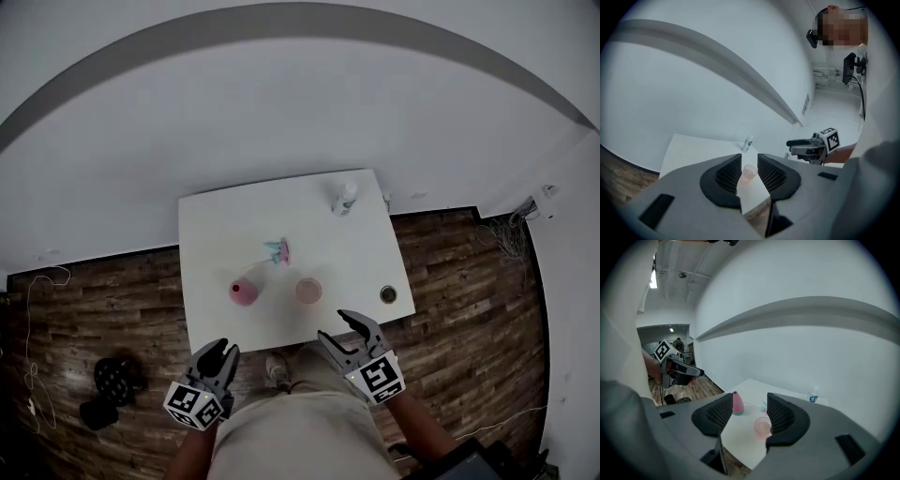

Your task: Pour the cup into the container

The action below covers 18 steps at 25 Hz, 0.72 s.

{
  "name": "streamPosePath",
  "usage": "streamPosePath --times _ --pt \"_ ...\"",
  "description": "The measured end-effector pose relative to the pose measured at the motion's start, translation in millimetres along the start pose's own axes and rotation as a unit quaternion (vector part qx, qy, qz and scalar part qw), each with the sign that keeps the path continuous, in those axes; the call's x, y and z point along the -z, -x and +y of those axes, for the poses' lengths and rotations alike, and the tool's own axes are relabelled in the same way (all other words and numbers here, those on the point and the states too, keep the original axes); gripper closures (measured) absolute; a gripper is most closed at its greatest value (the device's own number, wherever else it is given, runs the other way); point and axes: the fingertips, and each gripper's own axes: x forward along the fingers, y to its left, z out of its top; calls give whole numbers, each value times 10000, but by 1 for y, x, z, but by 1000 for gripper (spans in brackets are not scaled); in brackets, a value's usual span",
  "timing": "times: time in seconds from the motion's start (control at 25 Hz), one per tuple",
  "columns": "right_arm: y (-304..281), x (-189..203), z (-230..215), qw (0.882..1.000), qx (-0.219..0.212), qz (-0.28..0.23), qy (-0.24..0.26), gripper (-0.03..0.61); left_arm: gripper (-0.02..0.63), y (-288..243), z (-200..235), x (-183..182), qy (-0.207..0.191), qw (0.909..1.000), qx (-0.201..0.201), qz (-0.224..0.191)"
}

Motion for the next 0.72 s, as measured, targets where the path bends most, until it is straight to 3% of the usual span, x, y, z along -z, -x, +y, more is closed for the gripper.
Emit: streamPosePath --times 0.32,0.72 --pt "-29 21 -29 9944 -780 374 602 337 498 -27 -7 -5 235 9978 -599 -125" --pt "-72 71 -53 9715 -1739 815 1391 279 486 -61 -14 0 340 9916 -1246 -88"
